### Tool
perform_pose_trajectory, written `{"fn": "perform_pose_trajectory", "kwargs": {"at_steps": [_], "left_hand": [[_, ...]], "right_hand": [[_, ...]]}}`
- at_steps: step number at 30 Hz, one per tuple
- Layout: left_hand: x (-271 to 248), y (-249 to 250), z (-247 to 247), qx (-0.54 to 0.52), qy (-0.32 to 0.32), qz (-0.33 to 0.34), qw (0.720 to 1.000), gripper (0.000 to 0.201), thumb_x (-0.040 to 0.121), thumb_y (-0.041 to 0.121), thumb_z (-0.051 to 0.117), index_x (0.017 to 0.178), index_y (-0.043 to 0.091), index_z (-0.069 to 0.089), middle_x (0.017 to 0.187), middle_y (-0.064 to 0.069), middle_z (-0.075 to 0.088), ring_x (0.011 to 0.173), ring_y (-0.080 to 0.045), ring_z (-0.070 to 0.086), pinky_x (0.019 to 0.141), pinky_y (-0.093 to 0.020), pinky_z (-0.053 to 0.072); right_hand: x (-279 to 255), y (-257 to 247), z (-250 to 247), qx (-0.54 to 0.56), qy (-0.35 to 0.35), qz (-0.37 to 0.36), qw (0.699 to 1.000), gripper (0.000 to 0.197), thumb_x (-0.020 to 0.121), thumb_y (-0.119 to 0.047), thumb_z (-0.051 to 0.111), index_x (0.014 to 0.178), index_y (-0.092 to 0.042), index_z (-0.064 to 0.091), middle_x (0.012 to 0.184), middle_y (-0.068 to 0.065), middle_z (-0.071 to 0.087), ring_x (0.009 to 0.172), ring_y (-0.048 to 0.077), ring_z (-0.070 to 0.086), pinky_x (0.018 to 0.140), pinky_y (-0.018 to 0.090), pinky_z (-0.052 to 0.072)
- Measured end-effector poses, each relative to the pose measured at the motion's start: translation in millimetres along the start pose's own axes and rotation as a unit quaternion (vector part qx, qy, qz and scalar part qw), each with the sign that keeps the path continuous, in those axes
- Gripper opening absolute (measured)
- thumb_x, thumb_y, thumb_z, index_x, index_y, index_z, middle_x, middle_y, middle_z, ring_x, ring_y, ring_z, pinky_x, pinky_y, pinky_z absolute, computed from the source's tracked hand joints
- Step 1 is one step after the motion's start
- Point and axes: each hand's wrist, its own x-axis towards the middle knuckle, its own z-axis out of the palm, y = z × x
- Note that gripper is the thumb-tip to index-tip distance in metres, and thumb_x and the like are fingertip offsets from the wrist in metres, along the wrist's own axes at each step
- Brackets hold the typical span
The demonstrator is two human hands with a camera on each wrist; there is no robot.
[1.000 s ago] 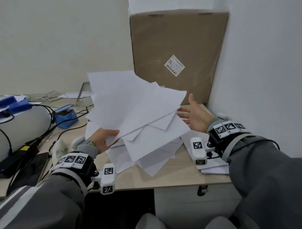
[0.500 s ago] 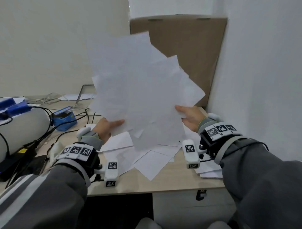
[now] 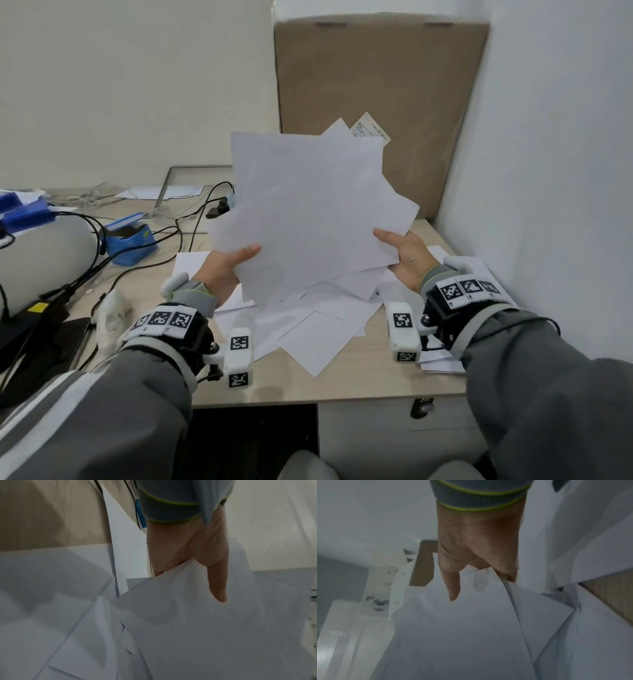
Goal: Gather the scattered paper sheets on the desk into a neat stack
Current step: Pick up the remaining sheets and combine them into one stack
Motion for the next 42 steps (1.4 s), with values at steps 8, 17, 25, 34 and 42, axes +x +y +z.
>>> {"fn": "perform_pose_trajectory", "kwargs": {"at_steps": [8,17,25,34,42], "left_hand": [[-3,8,-13,0.029,0.003,-0.03,0.999,0.019,0.089,0.019,0.059,0.107,0.015,0.065,0.097,0.0,0.072,0.09,-0.019,0.067,0.079,-0.034,0.053],[-4,60,-11,0.039,-0.136,-0.12,0.983,0.074,0.04,0.037,0.09,0.107,0.019,0.067,0.098,-0.002,0.074,0.082,-0.02,0.072,0.071,-0.035,0.058],[4,65,13,0.13,-0.141,-0.126,0.973,0.06,0.061,0.033,0.083,0.114,0.014,0.063,0.101,-0.003,0.075,0.082,-0.021,0.074,0.06,-0.032,0.059],[3,87,10,0.28,-0.095,-0.093,0.951,0.053,0.05,0.019,0.088,0.099,0.012,0.069,0.105,-0.003,0.074,0.085,-0.018,0.072,0.071,-0.029,0.061],[1,95,26,0.249,-0.127,-0.049,0.959,0.092,0.029,0.038,0.096,0.113,0.017,0.065,0.108,-0.004,0.073,0.096,-0.021,0.071,0.076,-0.036,0.059]], "right_hand": [[6,5,-8,-0.059,0.042,-0.03,0.997,0.026,0.093,-0.006,0.055,0.117,-0.013,0.06,0.112,0.006,0.068,0.11,0.032,0.061,0.099,0.052,0.045],[14,-10,-10,-0.099,0.093,-0.077,0.988,0.021,0.091,-0.007,0.058,0.109,-0.014,0.064,0.103,0.005,0.069,0.097,0.029,0.065,0.093,0.051,0.049],[12,-18,-17,-0.137,0.112,-0.113,0.978,0.017,0.089,-0.006,0.058,0.091,-0.021,0.065,0.1,0.002,0.069,0.1,0.029,0.065,0.095,0.048,0.05],[9,-46,-8,-0.127,0.106,-0.165,0.972,0.018,0.089,-0.004,0.058,0.087,-0.021,0.065,0.092,-0.002,0.069,0.088,0.024,0.064,0.08,0.037,0.051],[4,-57,21,-0.124,0.01,-0.171,0.977,0.022,0.09,0.002,0.057,0.089,-0.017,0.067,0.077,-0.008,0.073,0.072,0.013,0.067,0.073,0.031,0.055]]}}
